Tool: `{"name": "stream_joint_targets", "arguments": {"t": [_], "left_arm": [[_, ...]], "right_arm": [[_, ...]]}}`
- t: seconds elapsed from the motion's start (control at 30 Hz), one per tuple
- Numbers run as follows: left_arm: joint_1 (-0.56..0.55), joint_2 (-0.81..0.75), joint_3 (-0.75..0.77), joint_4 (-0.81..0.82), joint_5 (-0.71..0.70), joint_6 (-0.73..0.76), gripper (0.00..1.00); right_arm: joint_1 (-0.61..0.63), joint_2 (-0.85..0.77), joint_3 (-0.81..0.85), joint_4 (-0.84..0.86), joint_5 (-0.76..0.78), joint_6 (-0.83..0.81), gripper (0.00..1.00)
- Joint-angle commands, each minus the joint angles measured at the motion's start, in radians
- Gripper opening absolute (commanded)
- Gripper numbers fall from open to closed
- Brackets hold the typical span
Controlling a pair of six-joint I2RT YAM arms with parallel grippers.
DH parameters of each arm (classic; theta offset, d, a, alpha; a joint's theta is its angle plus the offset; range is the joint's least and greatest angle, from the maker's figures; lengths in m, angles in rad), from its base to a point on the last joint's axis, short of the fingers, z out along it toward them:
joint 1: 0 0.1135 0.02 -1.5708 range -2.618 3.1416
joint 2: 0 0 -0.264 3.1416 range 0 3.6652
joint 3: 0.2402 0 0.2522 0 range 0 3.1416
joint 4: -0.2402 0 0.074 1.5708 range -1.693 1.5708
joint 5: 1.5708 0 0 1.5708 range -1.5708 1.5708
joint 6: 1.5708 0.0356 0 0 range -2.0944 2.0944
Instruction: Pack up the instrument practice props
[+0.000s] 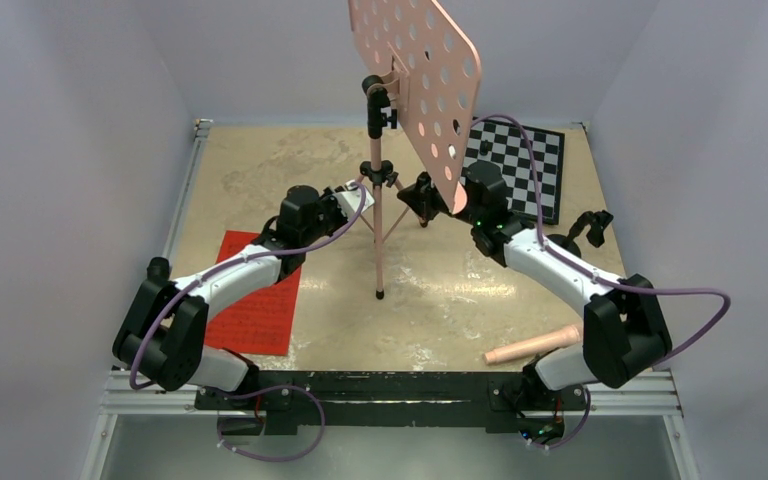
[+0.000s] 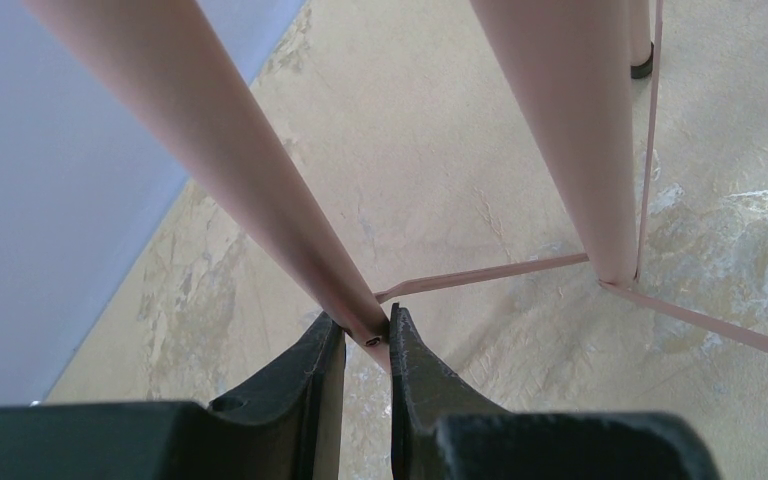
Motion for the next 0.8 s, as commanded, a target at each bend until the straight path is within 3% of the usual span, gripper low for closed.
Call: {"name": "stream_joint_targets", "arguments": {"t": [0.0, 0.03, 0.13, 0.27, 0.4, 0.77], "left_arm": [[-0.025, 0.105, -0.069, -0.364, 0.027, 0.058, 0.00], [-0.025, 0.106, -0.068, -0.366, 0.027, 0.058, 0.00], [-0.025, 0.110, -0.064, -0.366, 0.028, 0.058, 0.00], [-0.025, 0.116, -0.056, -0.366, 0.030, 0.059, 0.00], [-0.025, 0.122, -0.048, -0.370, 0.032, 0.060, 0.00], [-0.024, 0.128, -0.040, -0.379, 0.034, 0.064, 0.00]], "right_arm": [[-0.015, -0.011, 0.014, 0.014, 0.030, -0.093, 0.11], [-0.024, -0.014, 0.011, 0.017, -0.036, -0.076, 0.18], [-0.050, -0.023, -0.007, 0.055, -0.241, 0.065, 0.51], [-0.071, -0.039, -0.033, 0.101, -0.293, 0.305, 0.72], [-0.072, -0.046, -0.039, 0.164, -0.286, 0.494, 0.76], [-0.094, 0.008, 0.071, 0.192, -0.156, 0.733, 0.68]]}}
